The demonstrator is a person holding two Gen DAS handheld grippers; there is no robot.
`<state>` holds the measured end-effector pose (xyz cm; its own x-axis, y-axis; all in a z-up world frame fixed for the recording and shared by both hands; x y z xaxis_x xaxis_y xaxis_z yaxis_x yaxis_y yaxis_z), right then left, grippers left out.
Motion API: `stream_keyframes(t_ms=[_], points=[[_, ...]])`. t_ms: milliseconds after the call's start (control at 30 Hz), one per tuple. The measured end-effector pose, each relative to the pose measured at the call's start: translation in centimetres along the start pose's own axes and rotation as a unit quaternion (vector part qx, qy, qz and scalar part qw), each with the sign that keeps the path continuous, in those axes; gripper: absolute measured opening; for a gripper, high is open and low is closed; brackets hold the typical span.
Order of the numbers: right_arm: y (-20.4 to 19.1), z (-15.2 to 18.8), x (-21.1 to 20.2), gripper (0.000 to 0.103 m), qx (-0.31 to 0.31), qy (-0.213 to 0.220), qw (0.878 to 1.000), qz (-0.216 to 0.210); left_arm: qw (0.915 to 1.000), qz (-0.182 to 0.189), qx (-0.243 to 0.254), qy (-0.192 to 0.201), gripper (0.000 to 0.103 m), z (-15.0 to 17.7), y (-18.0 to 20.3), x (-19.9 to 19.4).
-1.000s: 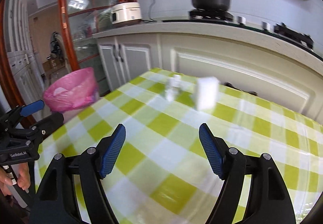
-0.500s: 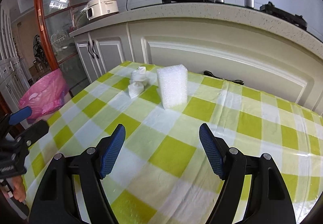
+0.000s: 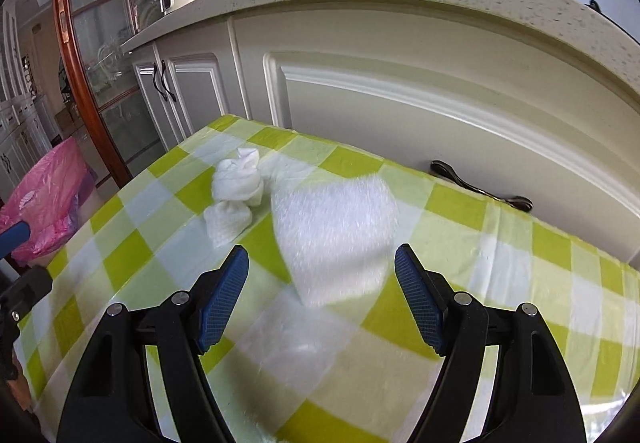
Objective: Collect trash
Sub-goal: 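Grasp the white foam block with the right gripper while the left grasps the tissue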
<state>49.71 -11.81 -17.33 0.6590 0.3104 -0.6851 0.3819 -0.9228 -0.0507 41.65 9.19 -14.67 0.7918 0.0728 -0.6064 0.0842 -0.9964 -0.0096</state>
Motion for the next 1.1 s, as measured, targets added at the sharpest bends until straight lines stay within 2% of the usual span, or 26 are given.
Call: stream_keyframes(t_ms=[100, 133, 167, 267, 467, 700, 767, 800, 900, 933, 967, 1100], points=[[-0.1, -0.3, 0.8, 0.068, -0.013, -0.006, 1.000, -0.010, 1.0000, 0.002, -0.002, -0.001, 0.098, -1.0, 0.7, 1.6], [-0.1, -0.2, 0.9, 0.057, -0.019, -0.007, 1.000, -0.012, 1.0000, 0.001, -0.002, -0.001, 0.098, -1.3, 0.9, 2.1], [0.0, -0.2, 0.9, 0.051, -0.021, -0.009, 1.000, -0.015, 1.0000, 0.000, -0.002, -0.003, 0.098, -1.5, 1.0, 2.7], [0.4, 0.0, 0.2, 0.050, -0.019, 0.001, 1.000, -0.025, 0.9999, -0.001, -0.003, -0.014, 0.098, -1.9, 1.8, 4.9], [2.2, 0.2, -1.8, 0.050, -0.022, 0.021, 0.999, -0.012, 0.9997, -0.003, 0.008, -0.023, 0.098, -3.0, 4.7, 9.2], [5.0, -0.1, -3.3, 0.050, 0.023, 0.041, 0.999, -0.022, 0.9991, -0.010, 0.018, -0.037, 0.096, -4.4, 7.9, 13.2], [5.3, -0.2, -3.6, 0.050, 0.027, 0.045, 0.998, -0.022, 0.9987, -0.012, 0.021, -0.046, 0.081, -4.6, 8.6, 14.1], [5.4, -0.2, -3.8, 0.050, 0.028, 0.046, 0.998, -0.022, 0.9983, -0.012, 0.022, -0.053, 0.078, -4.6, 8.9, 14.5], [5.6, -0.3, -4.2, 0.050, 0.034, 0.051, 0.998, -0.024, 0.9969, -0.013, 0.023, -0.074, 0.056, -4.2, 9.3, 15.4], [5.6, -0.2, -4.3, 0.050, 0.036, 0.052, 0.998, -0.025, 0.9961, -0.010, 0.025, -0.084, 0.041, -3.9, 9.4, 15.7], [5.7, -0.1, -4.5, 0.050, 0.037, 0.052, 0.998, -0.026, 0.9957, -0.006, 0.026, -0.089, 0.034, -3.7, 9.4, 15.8], [4.8, 0.6, -4.9, 0.050, 0.040, 0.050, 0.998, -0.030, 0.9967, -0.001, 0.025, -0.077, 0.029, -3.3, 8.9, 14.3]])
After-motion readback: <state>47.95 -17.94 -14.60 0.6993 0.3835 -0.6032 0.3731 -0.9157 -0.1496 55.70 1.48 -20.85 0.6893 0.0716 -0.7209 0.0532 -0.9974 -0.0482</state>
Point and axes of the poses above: each gripper's, at about its wrist camera, not at the fingertips, and x roughly the way its jaws point, y to its right, z to its underside, the point moved 9 cm from there along x, roughly the way its jaws point
